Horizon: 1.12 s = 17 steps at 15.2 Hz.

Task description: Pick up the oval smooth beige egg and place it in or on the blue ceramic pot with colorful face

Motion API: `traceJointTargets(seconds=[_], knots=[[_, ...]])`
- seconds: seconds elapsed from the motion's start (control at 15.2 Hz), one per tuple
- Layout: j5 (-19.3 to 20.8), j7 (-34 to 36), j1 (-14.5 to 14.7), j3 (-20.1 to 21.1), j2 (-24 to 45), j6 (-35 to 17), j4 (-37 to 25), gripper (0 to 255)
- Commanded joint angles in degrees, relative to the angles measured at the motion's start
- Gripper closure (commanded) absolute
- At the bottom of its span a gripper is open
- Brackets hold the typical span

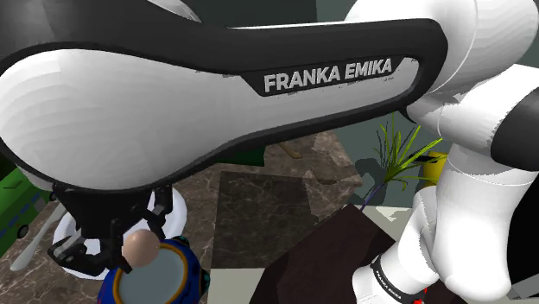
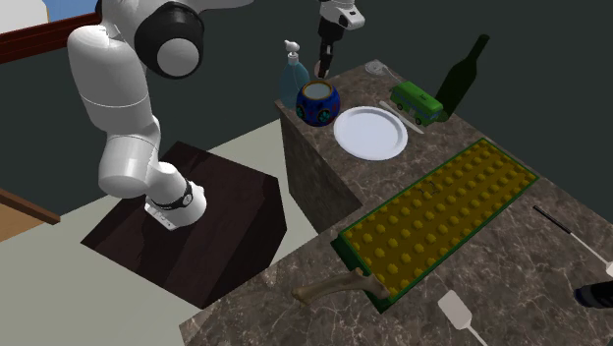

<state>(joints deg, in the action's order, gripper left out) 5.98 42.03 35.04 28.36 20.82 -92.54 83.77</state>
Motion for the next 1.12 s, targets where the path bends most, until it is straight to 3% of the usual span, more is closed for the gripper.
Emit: traceJointTargets(seconds=[0.0,0.4,0.86,0.92,1.06], knots=[[0.1,0.1,0.0,0.0,0.1,-1.5,1.3,255],[0.4,0.1,-0.2,-0.2,0.7,-5.8,5.2,255],[0.4,0.1,-0.2,-0.2,0.7,-5.8,5.2,255],[0.4,0.1,-0.2,-0.2,0.7,-5.8,5.2,0],[0.4,0.1,-0.2,-0.2,0.7,-5.8,5.2,0]])
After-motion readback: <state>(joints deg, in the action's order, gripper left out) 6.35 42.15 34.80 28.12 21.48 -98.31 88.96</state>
